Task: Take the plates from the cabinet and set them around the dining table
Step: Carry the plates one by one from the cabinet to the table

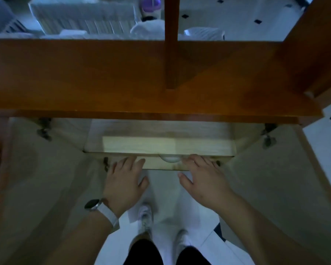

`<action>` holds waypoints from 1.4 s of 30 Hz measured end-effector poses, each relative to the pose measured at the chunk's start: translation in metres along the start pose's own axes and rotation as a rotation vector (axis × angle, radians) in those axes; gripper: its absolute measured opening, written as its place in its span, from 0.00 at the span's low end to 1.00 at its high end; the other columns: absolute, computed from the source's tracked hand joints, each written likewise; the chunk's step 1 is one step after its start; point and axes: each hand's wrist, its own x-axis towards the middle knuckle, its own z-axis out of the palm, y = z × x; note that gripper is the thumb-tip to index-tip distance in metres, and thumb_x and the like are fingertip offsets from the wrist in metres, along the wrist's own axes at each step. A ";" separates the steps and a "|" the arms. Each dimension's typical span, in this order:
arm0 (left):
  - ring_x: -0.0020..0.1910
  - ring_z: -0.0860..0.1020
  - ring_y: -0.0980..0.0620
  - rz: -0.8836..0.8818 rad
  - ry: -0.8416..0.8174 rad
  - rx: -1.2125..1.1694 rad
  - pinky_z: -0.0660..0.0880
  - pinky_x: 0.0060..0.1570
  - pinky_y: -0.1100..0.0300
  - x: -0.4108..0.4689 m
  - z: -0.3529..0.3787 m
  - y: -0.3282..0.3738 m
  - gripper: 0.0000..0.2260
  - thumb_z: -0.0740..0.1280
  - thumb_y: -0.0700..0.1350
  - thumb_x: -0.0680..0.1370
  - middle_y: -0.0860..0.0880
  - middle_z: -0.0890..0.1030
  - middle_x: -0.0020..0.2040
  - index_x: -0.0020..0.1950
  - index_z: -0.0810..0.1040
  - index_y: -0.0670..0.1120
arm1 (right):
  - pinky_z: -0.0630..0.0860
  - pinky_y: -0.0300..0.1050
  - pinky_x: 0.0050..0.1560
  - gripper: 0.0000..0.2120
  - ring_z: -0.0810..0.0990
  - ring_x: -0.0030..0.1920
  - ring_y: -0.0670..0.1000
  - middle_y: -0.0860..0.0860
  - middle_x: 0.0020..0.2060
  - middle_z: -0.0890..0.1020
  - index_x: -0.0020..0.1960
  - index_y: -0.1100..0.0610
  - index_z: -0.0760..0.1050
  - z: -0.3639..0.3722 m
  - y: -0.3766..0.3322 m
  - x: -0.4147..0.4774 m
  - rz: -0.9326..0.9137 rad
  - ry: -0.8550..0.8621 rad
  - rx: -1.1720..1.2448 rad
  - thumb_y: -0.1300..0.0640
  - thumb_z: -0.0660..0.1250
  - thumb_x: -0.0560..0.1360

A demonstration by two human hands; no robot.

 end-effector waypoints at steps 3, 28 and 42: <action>0.55 0.79 0.39 0.055 -0.013 0.045 0.75 0.54 0.42 0.024 0.046 -0.013 0.25 0.59 0.57 0.71 0.41 0.81 0.59 0.62 0.79 0.46 | 0.64 0.48 0.61 0.32 0.69 0.64 0.51 0.48 0.65 0.72 0.70 0.50 0.68 0.047 0.012 0.027 0.003 -0.003 -0.010 0.37 0.45 0.73; 0.58 0.76 0.39 0.094 -0.254 0.213 0.70 0.56 0.49 0.222 0.452 -0.114 0.46 0.42 0.70 0.61 0.41 0.79 0.60 0.65 0.74 0.44 | 0.73 0.53 0.56 0.23 0.74 0.58 0.60 0.57 0.60 0.76 0.66 0.52 0.72 0.428 0.262 0.240 0.215 -0.002 0.015 0.42 0.58 0.76; 0.56 0.74 0.49 -0.204 -0.210 -0.602 0.72 0.56 0.55 0.305 0.560 -0.135 0.26 0.71 0.51 0.74 0.46 0.77 0.60 0.67 0.67 0.42 | 0.69 0.42 0.46 0.28 0.78 0.54 0.55 0.55 0.58 0.78 0.68 0.58 0.64 0.500 0.309 0.324 0.396 0.052 0.589 0.44 0.68 0.75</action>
